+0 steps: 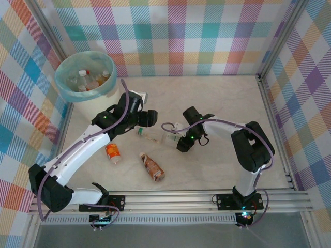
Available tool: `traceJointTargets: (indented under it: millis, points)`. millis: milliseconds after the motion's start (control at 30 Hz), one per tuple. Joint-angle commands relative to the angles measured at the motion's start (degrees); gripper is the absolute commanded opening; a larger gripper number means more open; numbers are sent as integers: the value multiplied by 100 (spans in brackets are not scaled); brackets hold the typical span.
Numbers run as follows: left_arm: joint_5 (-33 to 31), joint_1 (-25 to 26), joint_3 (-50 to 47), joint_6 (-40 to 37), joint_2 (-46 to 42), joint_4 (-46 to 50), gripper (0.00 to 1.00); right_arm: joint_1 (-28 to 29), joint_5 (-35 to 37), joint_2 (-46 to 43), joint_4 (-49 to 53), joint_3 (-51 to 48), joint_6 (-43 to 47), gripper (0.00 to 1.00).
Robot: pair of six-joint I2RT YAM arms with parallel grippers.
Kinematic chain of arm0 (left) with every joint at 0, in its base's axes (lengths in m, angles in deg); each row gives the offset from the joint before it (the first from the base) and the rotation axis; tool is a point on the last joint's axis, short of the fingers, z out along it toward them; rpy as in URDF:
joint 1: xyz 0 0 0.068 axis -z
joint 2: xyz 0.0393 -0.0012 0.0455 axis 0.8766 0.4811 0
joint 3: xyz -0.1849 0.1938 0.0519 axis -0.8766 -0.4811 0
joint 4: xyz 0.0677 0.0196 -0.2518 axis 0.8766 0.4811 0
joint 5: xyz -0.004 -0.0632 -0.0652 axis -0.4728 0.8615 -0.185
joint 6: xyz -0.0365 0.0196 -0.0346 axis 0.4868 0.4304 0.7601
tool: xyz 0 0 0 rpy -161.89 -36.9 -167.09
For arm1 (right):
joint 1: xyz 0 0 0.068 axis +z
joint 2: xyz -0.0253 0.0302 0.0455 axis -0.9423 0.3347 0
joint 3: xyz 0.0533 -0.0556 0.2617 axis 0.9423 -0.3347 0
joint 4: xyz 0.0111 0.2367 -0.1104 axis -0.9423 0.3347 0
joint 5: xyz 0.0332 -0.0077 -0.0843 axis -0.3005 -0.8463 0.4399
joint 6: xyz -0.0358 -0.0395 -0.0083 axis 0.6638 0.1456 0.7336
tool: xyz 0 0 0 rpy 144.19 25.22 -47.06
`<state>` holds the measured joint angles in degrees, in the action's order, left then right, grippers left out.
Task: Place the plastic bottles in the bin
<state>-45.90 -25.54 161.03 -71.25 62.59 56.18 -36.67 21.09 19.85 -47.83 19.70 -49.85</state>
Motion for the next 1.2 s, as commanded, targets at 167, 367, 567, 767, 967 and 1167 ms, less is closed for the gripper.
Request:
traceJointTargets:
  millis: [167,367,567,767,967,1167]
  points:
    - [111,-29,165,-2,-307,3,74,6,-33,-692,-45,-171,-399,48]
    - [305,-37,255,175,-462,-151,75,6,-116,-1163,-9,-208,-750,48]
    - [648,-38,108,507,-641,-659,81,6,-561,-1834,-166,-135,-1254,48]
    - [1124,-46,-131,1053,-587,-1361,86,4,-1443,-2392,-1073,-43,-1915,48]
    - [1684,-55,-218,1427,-504,-1854,88,10,-1913,-2580,-1583,228,-2260,48]
    - [2042,-55,-242,1693,-406,-1883,86,12,-2217,-2639,-1850,311,-2543,50]
